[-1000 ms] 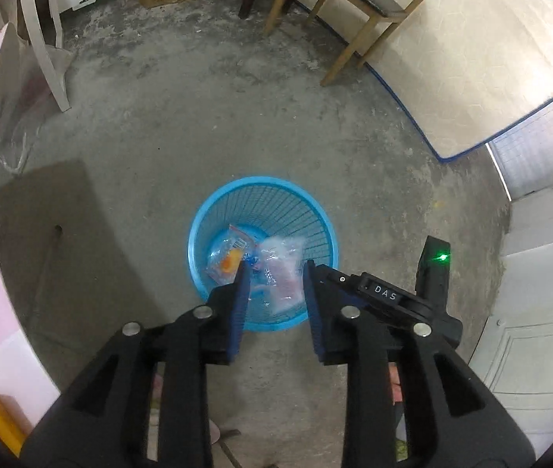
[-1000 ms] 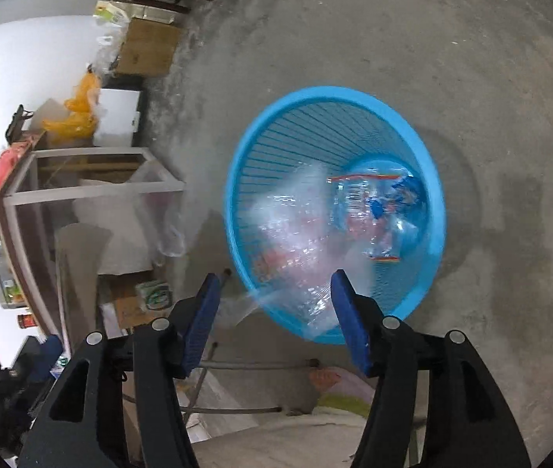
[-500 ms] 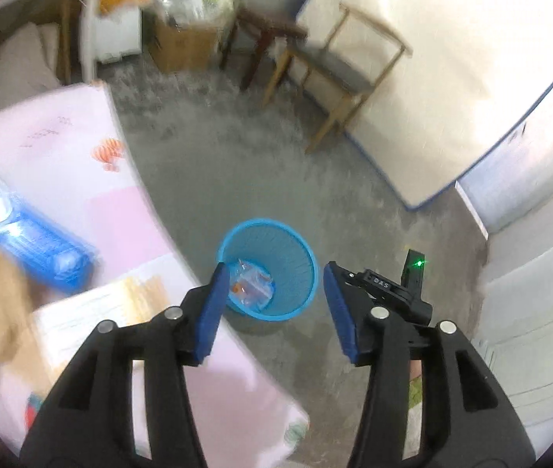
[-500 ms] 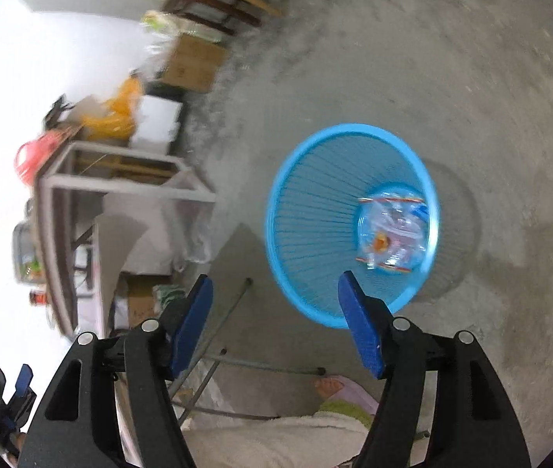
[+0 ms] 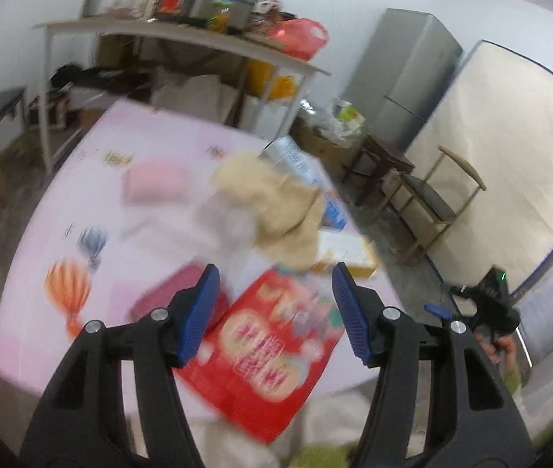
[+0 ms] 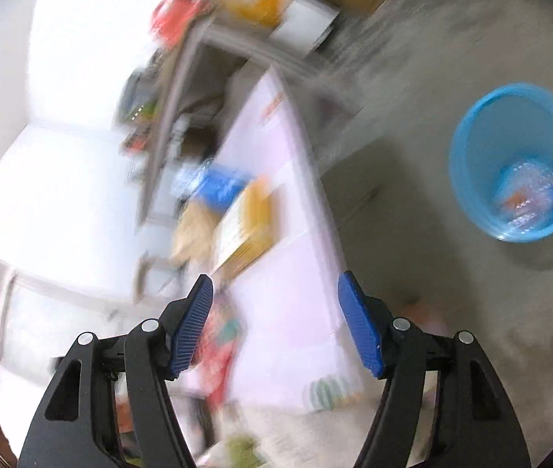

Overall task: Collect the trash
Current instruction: 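Move both tools back toward the table, then move both tools over the red snack bag on the table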

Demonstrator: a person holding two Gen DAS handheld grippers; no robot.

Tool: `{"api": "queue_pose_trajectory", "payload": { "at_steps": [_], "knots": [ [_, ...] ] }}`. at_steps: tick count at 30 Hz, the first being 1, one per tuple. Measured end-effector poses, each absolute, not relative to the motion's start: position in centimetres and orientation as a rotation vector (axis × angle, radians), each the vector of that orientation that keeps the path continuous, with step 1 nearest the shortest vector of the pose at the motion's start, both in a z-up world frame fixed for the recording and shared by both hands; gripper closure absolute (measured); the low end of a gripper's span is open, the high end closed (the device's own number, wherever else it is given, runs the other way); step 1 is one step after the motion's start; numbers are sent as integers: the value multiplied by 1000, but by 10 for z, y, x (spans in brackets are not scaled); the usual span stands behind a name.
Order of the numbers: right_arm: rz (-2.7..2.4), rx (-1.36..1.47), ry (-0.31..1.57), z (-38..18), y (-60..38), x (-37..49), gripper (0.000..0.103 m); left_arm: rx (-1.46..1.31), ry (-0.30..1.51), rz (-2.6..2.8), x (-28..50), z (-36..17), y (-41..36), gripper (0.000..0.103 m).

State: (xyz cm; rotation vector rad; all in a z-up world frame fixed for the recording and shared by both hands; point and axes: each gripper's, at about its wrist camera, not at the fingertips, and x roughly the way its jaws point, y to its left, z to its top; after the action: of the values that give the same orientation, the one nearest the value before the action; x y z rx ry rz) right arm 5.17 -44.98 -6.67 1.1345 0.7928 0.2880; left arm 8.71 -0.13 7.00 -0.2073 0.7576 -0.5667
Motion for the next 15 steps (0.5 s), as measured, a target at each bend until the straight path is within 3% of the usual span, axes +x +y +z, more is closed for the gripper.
{"api": "queue_pose_trajectory", "payload": {
  "at_steps": [10,15],
  "knots": [
    [419,812,1128,-54,-307,110,41,-252,903,-390,83,-28,25,78],
    [379,784,1168,-64,-288,111,45,-234,921,-382,93,-49,27,80]
  ]
}}
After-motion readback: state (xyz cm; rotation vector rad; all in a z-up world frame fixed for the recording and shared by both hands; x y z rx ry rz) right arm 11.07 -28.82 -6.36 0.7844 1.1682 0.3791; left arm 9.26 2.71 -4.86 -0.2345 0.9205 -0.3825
